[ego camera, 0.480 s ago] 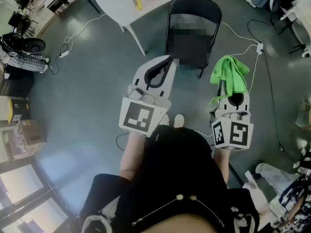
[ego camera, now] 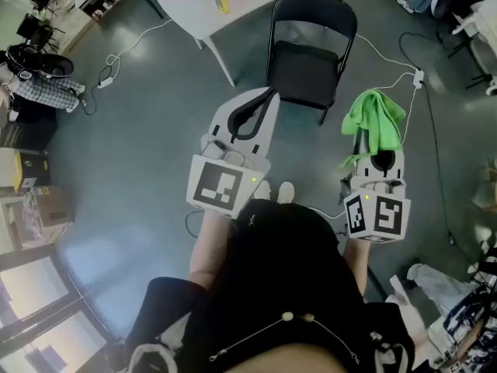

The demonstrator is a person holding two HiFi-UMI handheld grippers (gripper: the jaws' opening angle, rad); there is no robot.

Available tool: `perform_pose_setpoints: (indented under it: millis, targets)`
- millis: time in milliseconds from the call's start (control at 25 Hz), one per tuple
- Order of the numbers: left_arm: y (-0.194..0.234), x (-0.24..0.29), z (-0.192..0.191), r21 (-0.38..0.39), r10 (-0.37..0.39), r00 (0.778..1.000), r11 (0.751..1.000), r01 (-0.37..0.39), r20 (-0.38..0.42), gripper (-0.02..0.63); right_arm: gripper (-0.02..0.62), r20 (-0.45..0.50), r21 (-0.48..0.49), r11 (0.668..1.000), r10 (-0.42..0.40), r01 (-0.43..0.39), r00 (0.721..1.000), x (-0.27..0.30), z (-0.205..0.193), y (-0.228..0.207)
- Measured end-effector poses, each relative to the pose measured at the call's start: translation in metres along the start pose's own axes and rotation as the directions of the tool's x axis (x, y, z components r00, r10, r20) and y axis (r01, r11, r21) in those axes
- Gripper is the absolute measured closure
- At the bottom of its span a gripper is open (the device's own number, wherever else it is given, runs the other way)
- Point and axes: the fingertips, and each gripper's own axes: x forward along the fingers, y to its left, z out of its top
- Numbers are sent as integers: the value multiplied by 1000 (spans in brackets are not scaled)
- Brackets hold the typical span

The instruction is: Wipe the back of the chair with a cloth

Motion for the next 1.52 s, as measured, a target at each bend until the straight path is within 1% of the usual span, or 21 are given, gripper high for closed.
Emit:
perform_pose_setpoints:
  millis: [120, 280, 360, 600, 720, 920, 1080, 1360, 1520]
  targets:
    - [-2, 0, 0, 0, 4, 1000, 1000, -4, -4, 600, 552, 3, 24, 1000, 10, -11, 1000, -4, 2, -5]
    - [-5, 5, 0, -9, 23, 1000, 1000, -23, -10, 600, 552, 16, 18, 1000, -5, 5, 1000, -9, 6, -24]
    - [-7, 9, -1, 0, 34, 999, 999, -34, -13, 600, 554, 20, 30, 1000, -7, 6, 1000, -11, 5, -35]
    - [-21, 18, -6, 11, 48, 998, 999, -48, -34, 600, 552, 6, 74, 997, -10, 9, 1000, -14, -9, -67]
    - [-18, 22, -10, 2, 54, 998, 999, -54, -36, 600, 552, -8, 98, 995, -15, 16, 1000, -10, -18, -79]
    - [2, 39, -12, -9, 83, 996, 996, -83, -36, 600, 552, -15, 105, 994, -26, 27, 1000, 6, -20, -90]
    - [21, 60, -13, -17, 83, 996, 996, -84, -21, 600, 552, -13, 93, 995, -38, 39, 999, 32, -19, -97]
    - [82, 112, -23, -52, 87, 996, 995, -87, -12, 600, 552, -13, 50, 998, -35, 35, 999, 105, -9, -94]
    - [118, 149, -33, -74, 58, 998, 996, -60, -17, 600, 552, -28, 21, 998, -52, 53, 998, 159, -9, -96]
